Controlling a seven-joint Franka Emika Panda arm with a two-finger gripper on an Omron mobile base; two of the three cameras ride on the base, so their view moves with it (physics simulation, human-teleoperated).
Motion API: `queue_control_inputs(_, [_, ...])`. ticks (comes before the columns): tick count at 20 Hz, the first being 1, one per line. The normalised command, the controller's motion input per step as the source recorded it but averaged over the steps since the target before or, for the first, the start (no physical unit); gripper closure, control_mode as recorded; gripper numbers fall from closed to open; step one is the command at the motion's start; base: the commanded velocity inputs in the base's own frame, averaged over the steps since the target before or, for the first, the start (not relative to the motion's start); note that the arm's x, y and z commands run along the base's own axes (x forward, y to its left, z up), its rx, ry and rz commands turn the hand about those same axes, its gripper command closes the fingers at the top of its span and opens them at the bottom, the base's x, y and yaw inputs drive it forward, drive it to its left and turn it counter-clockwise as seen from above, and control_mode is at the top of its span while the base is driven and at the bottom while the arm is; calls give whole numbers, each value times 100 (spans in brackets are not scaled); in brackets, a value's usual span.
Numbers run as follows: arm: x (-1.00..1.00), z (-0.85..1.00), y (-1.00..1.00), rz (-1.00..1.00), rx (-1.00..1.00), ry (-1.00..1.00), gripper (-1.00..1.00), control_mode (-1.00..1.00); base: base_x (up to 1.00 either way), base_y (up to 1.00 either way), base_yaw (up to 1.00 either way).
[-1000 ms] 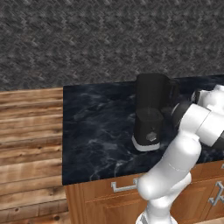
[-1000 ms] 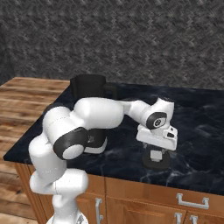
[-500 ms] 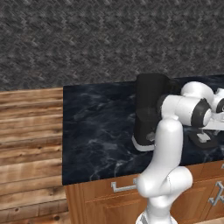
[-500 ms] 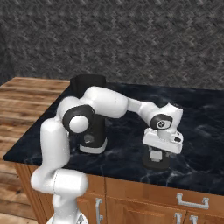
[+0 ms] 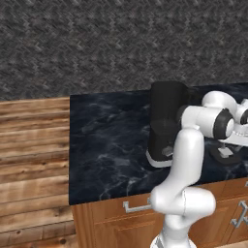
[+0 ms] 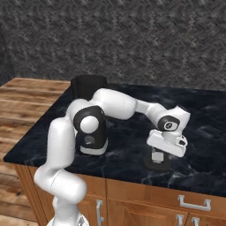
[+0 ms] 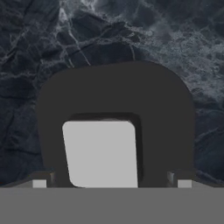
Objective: Close the lid blender by securely placing the lid on top.
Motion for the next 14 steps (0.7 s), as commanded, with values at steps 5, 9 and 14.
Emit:
queue_control_inputs(5, [0,-37,54,0,-6,-5,-100,-100,0,0,0])
queue_control_inputs(9, [-2,-17,28,0,-8,-7,-100,-100,0,0,0])
queue_control_inputs(14, [0,-23,0,0,-8,-5,-100,-100,0,0,0])
